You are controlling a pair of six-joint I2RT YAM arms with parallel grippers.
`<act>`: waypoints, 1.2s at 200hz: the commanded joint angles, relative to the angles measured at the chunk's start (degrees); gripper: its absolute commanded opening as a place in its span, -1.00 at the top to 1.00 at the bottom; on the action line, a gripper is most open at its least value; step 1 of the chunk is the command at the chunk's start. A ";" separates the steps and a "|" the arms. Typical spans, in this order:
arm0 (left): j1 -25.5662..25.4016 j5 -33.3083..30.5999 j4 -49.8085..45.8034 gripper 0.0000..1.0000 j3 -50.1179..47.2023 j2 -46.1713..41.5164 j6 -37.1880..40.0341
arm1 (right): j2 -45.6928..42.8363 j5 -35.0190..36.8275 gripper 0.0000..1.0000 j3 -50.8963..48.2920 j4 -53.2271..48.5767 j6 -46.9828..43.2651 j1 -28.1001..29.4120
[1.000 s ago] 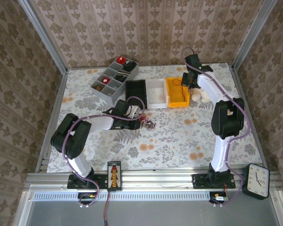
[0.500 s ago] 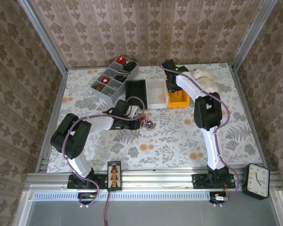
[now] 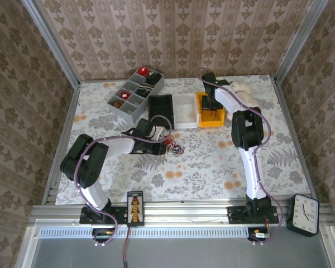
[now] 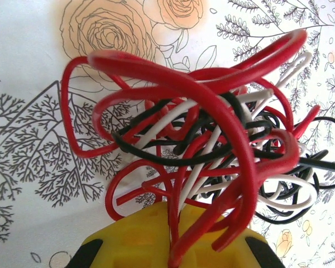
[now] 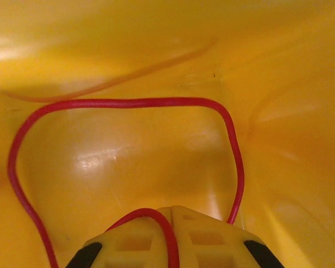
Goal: Untangle the cables
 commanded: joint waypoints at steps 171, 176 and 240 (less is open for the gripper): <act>-1.79 0.52 -1.92 1.00 1.59 0.42 1.54 | -20.82 -4.10 -0.46 -17.38 13.06 5.19 -1.25; -1.79 0.52 -1.87 1.00 1.52 0.34 1.55 | -22.06 -4.41 -0.46 -18.85 14.45 5.24 -1.30; -1.97 0.78 -1.57 1.00 1.32 0.05 1.63 | -29.02 -9.29 -0.14 -29.11 21.36 3.96 -1.27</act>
